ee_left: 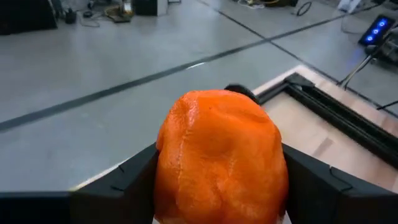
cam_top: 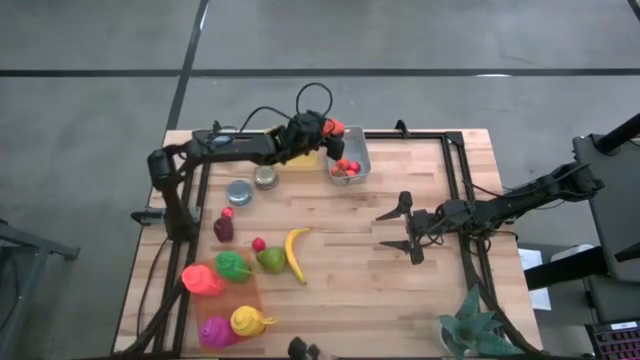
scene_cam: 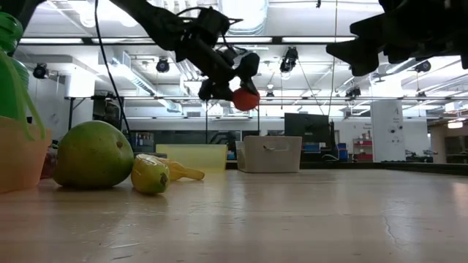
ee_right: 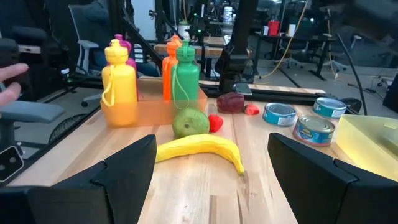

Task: Pick & Place Food Item
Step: Put the orange into the gray bin, then put the yellow banana into the gray bin

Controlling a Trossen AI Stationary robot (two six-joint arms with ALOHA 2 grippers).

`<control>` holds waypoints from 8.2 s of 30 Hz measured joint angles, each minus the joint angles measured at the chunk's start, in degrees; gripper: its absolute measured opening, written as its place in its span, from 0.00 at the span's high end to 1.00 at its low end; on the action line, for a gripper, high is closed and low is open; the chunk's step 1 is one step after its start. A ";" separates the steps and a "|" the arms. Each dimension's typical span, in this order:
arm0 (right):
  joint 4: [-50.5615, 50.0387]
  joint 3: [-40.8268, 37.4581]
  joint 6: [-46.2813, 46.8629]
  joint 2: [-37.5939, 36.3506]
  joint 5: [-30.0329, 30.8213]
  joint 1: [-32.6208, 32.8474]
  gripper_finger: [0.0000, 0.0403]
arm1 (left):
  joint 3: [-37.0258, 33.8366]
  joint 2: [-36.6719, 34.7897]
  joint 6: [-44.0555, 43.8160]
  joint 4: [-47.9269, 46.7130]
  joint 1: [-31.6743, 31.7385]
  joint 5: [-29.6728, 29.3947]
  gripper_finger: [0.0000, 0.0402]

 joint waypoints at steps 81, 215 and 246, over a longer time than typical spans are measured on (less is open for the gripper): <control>-1.78 0.00 0.00 -0.07 -0.55 0.00 0.24 | 9.04 2.51 -8.50 -29.84 0.06 20.11 0.03; -2.76 -0.02 0.00 -0.09 -0.43 0.02 0.24 | 7.77 6.63 -0.65 0.05 6.14 34.62 0.84; -2.69 -0.02 0.00 -0.09 -0.47 0.02 0.24 | 20.23 19.55 -4.98 -7.46 8.93 31.21 0.84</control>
